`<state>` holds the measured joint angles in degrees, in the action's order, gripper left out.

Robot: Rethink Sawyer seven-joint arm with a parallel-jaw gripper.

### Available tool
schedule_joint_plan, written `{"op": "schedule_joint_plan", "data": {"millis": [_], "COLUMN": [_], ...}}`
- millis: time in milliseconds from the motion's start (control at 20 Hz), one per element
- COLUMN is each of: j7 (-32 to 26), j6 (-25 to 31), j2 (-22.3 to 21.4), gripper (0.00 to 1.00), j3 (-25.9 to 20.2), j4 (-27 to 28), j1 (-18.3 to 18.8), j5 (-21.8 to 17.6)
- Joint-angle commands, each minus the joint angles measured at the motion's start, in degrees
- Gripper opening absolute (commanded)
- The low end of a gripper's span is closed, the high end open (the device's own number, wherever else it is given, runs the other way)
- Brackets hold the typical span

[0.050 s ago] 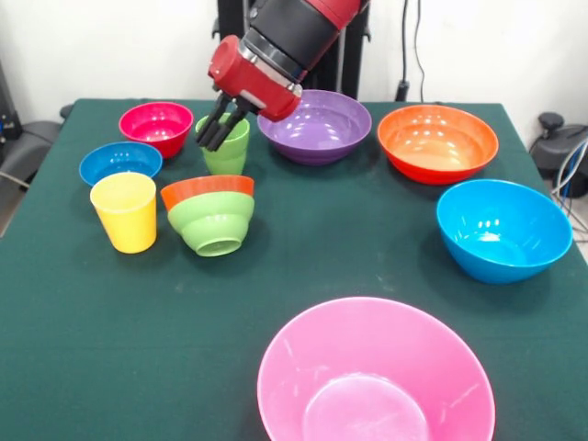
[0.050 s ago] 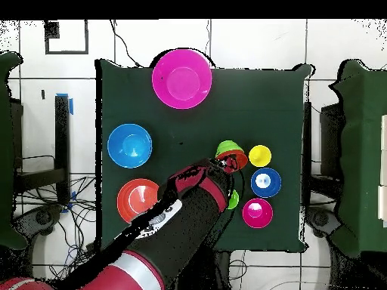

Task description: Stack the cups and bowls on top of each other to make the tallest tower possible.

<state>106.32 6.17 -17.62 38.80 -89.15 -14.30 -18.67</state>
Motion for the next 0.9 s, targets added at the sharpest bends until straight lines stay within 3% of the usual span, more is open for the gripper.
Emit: {"op": "schedule_joint_plan", "data": {"millis": [50,500,900], "j7": [2.6,8.0,10.5], "j6": [3.5,-3.5,-6.1], "j2": [1.3,8.9,13.1], "gripper": [0.0,0.0,0.0], "j3": [-11.9,-10.7,-9.4], "j4": [-4.7,-3.3,-1.1], "j1": [1.5,0.7,-0.8], "j5": [-2.0,0.6,3.0]}}
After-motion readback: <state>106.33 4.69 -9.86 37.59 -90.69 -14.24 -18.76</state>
